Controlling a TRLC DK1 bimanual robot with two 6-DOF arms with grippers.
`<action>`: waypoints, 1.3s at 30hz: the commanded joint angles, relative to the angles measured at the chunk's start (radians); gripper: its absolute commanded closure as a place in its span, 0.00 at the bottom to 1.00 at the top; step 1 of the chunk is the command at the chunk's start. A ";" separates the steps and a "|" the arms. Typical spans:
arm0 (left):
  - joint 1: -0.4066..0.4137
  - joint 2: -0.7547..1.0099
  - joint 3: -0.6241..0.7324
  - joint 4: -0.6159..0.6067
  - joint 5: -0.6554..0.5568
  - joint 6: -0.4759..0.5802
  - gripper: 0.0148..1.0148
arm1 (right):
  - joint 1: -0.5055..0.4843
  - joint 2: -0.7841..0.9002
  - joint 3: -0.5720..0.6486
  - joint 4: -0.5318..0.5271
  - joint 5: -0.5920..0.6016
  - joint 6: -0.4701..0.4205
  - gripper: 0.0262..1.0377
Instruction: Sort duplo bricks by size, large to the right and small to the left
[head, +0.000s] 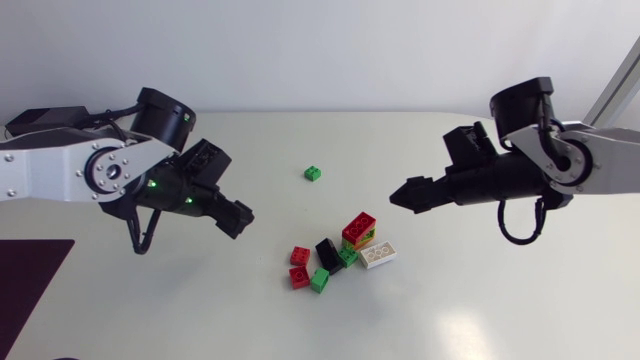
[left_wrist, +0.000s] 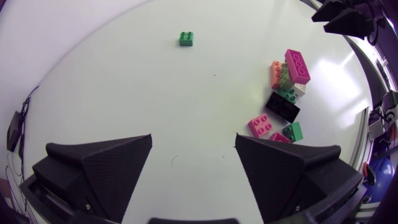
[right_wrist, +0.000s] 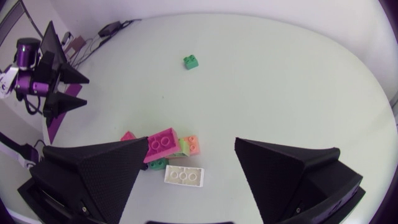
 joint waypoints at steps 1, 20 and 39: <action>-0.030 0.034 0.021 0.018 0.021 0.059 0.08 | 0.047 0.044 0.061 -0.086 0.026 -0.134 0.04; -0.175 0.146 0.010 0.105 0.092 0.149 0.05 | 0.285 0.245 0.090 -0.017 0.265 -0.240 0.04; -0.182 0.163 0.002 0.125 0.092 0.152 0.05 | 0.311 0.311 0.160 -0.022 0.285 -0.352 0.04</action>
